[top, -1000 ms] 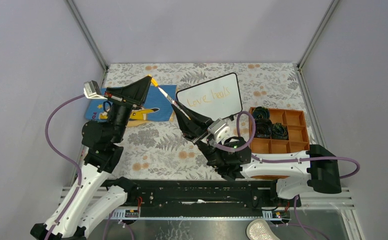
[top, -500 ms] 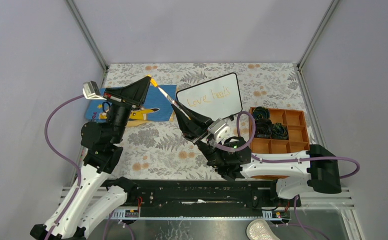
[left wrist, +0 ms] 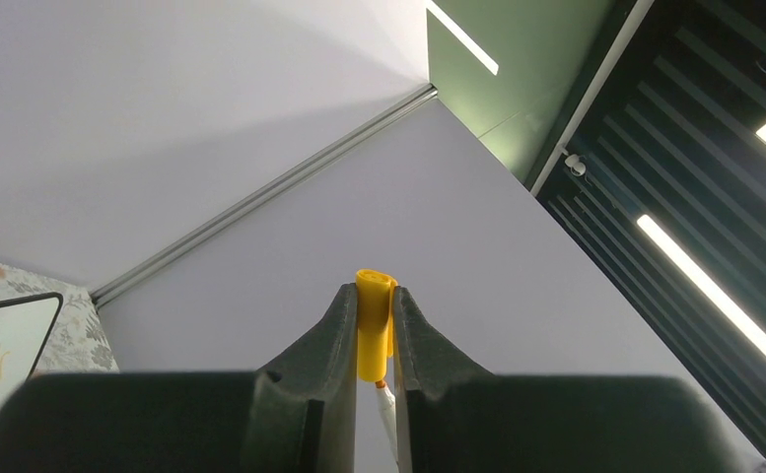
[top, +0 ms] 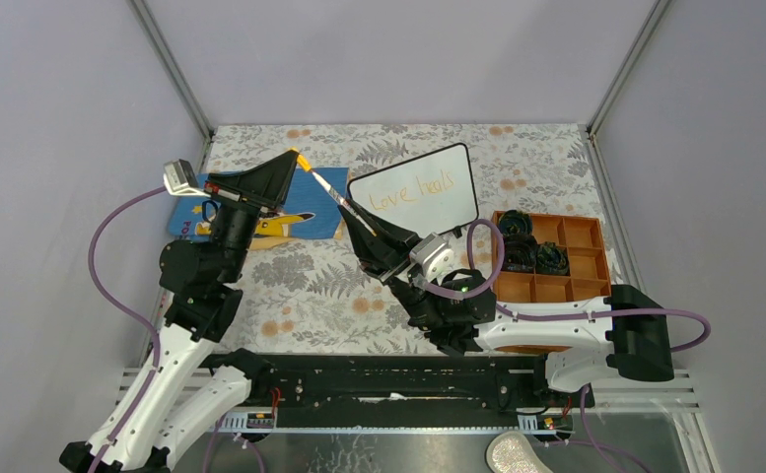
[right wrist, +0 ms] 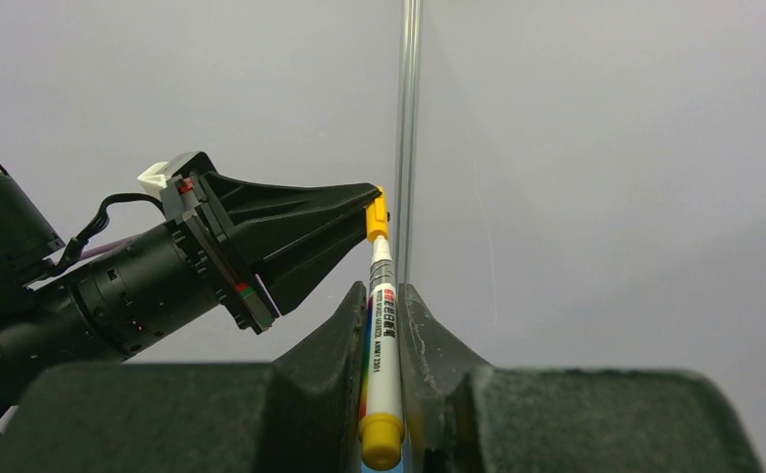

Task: Write a sentence on the whiteboard
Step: Close the whiteboard marker at the center of the board.

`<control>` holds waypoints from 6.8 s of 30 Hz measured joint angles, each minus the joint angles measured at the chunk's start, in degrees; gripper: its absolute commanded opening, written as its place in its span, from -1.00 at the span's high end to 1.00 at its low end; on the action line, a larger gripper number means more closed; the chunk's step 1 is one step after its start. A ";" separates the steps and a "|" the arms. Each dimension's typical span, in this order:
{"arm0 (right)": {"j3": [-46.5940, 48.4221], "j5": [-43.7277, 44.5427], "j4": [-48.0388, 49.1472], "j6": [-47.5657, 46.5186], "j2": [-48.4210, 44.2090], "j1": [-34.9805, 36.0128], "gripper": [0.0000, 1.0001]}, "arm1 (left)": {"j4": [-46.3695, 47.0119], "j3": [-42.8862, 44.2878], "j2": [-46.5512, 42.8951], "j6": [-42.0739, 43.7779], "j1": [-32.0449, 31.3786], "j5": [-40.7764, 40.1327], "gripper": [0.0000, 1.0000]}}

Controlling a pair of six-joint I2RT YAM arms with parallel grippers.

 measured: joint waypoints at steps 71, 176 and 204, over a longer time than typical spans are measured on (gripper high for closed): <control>0.02 -0.15 -1.18 0.09 0.00 0.00 1.00 | 0.09 -0.28 -0.63 0.48 0.00 0.46 1.00; 7.37 1.53 8.33 -13.22 10.34 0.61 1.00 | 7.74 -4.42 1.40 -13.73 0.61 3.13 1.00; 11.28 0.92 9.81 -9.40 12.79 -1.05 1.00 | 8.46 -1.70 3.23 -11.34 0.57 3.17 1.00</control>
